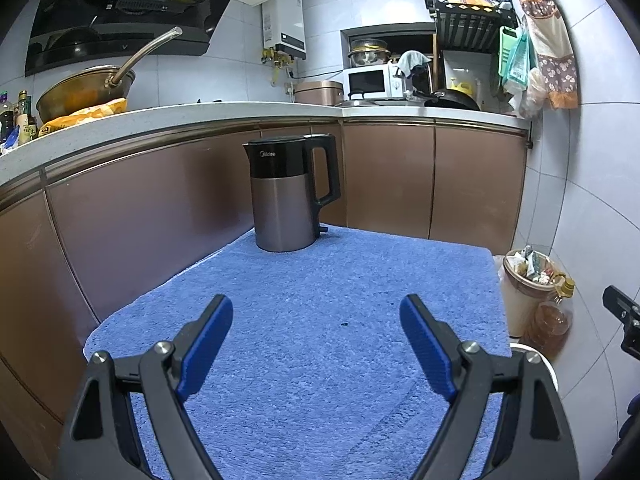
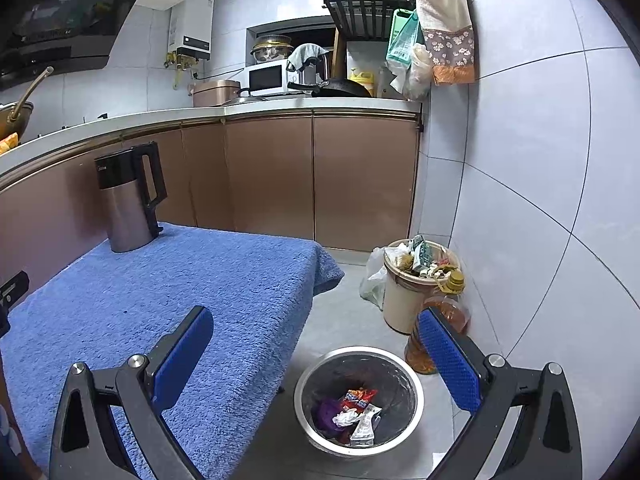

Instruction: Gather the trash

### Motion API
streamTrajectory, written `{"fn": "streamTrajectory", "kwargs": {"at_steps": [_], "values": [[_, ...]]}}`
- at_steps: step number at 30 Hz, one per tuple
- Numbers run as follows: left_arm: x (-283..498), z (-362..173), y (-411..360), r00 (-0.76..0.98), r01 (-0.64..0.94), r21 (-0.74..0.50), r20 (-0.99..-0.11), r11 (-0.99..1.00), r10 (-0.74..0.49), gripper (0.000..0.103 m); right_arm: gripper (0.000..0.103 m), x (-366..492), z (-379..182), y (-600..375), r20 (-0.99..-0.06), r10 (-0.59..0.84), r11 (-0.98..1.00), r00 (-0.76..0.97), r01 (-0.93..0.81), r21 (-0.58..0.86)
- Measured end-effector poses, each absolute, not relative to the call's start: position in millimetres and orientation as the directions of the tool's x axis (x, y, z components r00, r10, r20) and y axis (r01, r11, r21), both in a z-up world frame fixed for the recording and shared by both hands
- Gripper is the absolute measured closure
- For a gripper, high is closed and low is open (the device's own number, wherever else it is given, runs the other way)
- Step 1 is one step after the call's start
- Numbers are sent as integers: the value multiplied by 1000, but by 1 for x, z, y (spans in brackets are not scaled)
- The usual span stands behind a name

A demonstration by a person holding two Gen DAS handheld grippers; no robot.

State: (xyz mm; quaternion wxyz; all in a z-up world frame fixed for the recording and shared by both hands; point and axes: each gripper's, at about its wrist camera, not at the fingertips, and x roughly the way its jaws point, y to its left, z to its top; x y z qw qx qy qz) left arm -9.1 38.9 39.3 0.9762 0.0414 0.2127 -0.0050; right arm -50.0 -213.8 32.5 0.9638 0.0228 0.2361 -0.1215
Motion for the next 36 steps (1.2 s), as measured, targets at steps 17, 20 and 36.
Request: {"fn": "streamTrajectory", "kwargs": {"at_steps": [17, 20, 36], "values": [[-8, 38, 38, 910, 39, 95, -415, 995, 4, 18, 0, -50, 32, -219, -461, -229, 967, 857, 253, -11], [-8, 37, 38, 908, 44, 96, -420, 994, 1, 18, 0, -51, 32, -220, -462, -230, 967, 857, 253, -11], [-8, 39, 43, 906, 52, 78, -423, 996, -14, 18, 0, -52, 32, -223, -451, -242, 964, 859, 266, -10]]}}
